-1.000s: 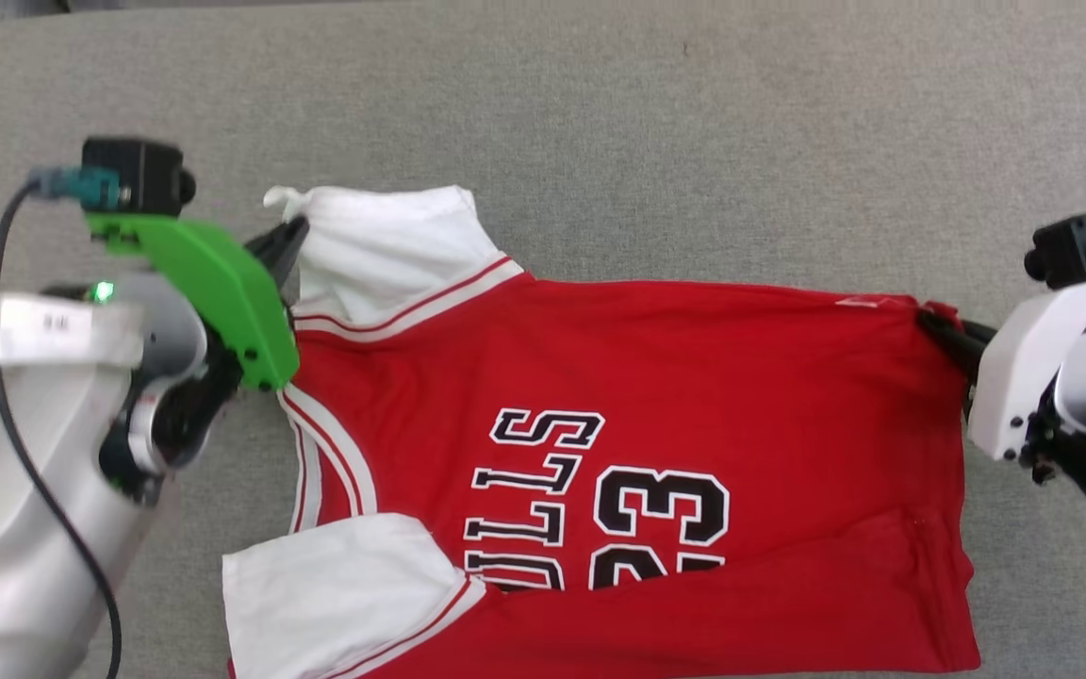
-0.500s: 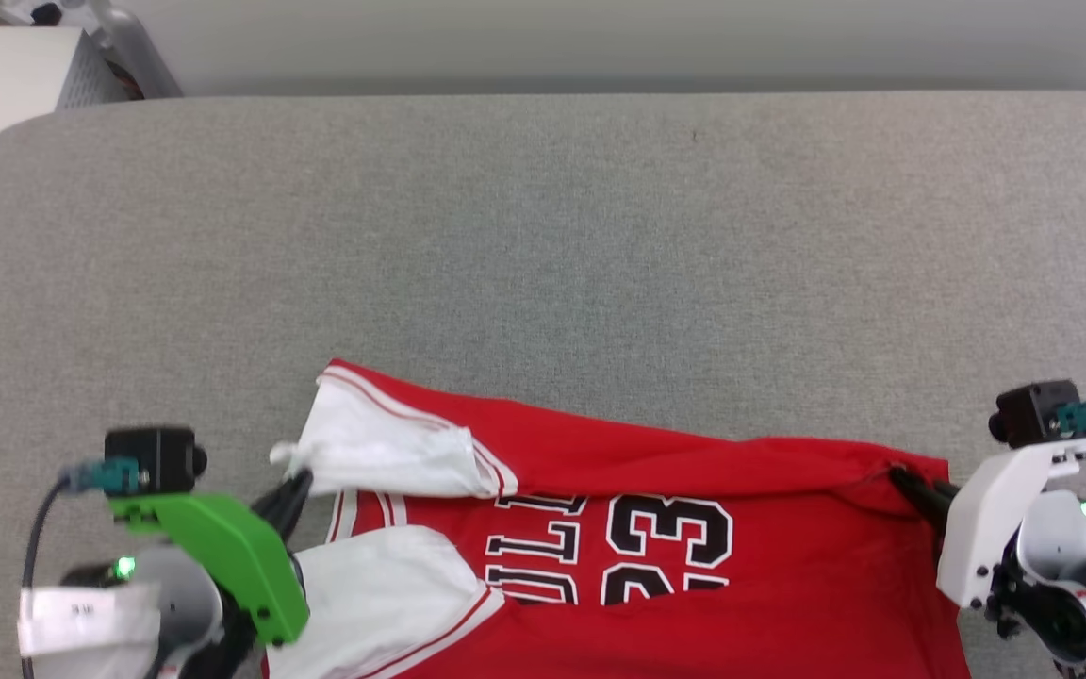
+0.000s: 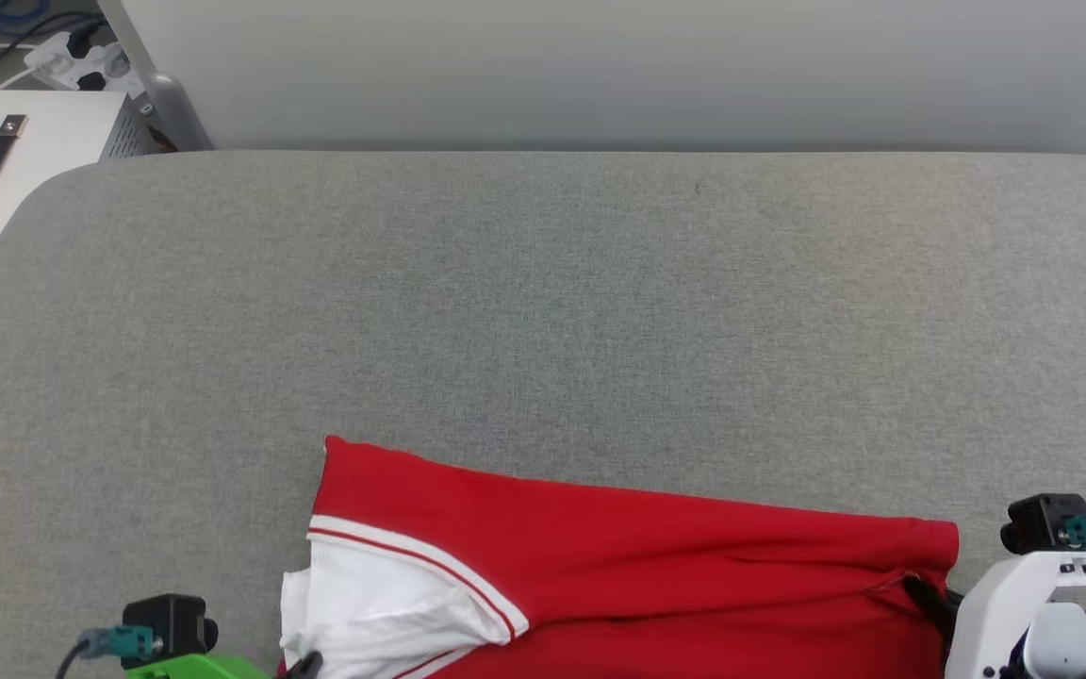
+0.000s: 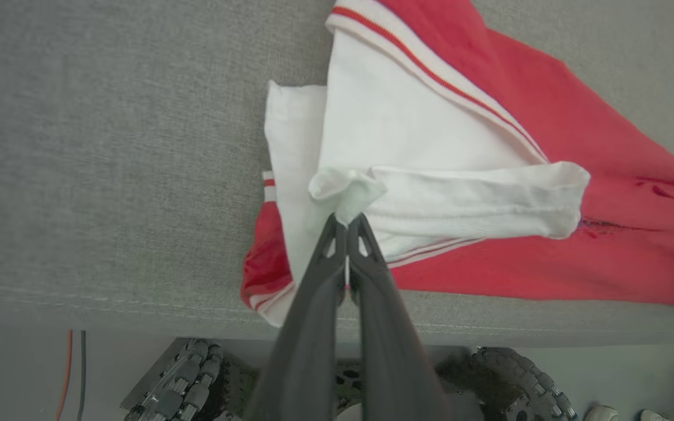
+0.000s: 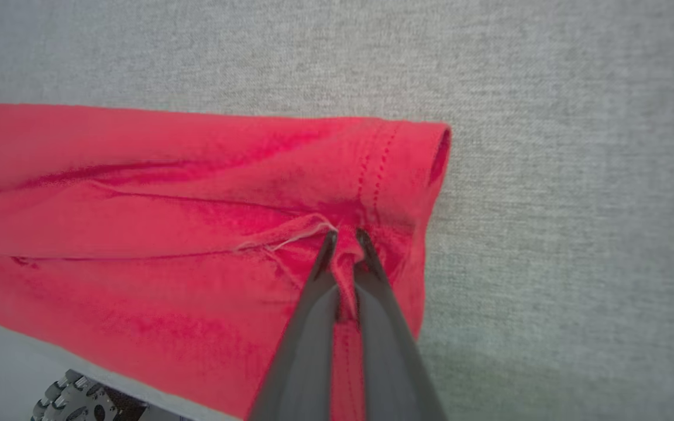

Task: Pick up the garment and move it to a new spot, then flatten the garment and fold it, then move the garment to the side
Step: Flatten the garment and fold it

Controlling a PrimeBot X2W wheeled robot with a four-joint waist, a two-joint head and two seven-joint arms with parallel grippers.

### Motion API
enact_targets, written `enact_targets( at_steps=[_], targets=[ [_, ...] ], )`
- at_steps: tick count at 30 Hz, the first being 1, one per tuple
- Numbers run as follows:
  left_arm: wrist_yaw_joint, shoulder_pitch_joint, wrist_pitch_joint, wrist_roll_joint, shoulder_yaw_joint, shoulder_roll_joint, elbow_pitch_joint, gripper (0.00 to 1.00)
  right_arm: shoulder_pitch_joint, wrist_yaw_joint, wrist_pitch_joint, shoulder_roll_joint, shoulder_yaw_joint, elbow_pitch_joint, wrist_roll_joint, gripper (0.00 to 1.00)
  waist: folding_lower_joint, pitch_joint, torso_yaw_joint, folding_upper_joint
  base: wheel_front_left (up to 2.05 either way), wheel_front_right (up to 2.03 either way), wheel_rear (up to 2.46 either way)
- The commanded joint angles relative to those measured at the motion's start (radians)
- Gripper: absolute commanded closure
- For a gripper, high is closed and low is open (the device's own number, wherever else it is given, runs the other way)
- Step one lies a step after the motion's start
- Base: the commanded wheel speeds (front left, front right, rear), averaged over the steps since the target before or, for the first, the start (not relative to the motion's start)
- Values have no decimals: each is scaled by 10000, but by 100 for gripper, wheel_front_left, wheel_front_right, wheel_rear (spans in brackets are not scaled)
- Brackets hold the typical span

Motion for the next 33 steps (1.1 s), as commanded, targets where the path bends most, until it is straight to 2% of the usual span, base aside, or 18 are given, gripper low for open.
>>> enact_targets(
  at_steps=[1,11,12,13,14,15,16,17,24,28,33],
  targets=[
    [-43,151,-58,-144,-54,-71,163,100,194,-7,-22,88,-60,-12,-94,100,1,-21,-5,0,0,0,0],
    [-986,-385,-160,-429,-328,-917,1979,100,682,-7,-310,742,-263,305,-523,100,1,-32,-48,0,0,0,0],
    [-1058,-450,-167,-449,-336,-976,2104,100,681,-7,-366,775,-264,332,-548,90,1,-39,-50,0,0,0,0],
    [-1092,-554,-254,-403,-318,-1036,2238,100,694,-7,-387,818,-255,386,-546,90,1,-54,-53,0,0,0,0],
    [-1131,-623,-326,-398,-295,-1105,2318,70,704,-7,-400,844,-251,418,-535,90,1,-74,-50,0,0,0,0],
    [-1225,-683,-311,-436,-319,-1179,2366,47,709,-7,-439,873,-249,419,-521,0,1,-97,-45,0,0,0,0],
    [-1261,-728,-316,-409,-339,-1188,2399,11,714,-7,-471,876,-238,406,-527,0,1,-122,-42,0,0,0,0],
    [-1251,-786,-357,-328,-352,-1178,2419,0,721,-7,-544,873,-247,364,-541,0,1,-151,-42,0,0,0,0],
    [-995,-1021,-755,121,-241,-1067,1966,0,816,-7,-1061,905,-558,-251,-799,0,1,-314,-44,0,0,0,0],
    [-632,-1145,-1214,573,-79,-957,1567,0,939,-7,-1090,978,-926,-799,-1026,0,1,-406,-77,0,0,0,0],
    [-181,-1330,-2191,1306,220,-933,1057,0,1189,-7,-628,971,-1534,-1632,-1216,0,1,-515,-136,0,0,0,0]
  ],
)
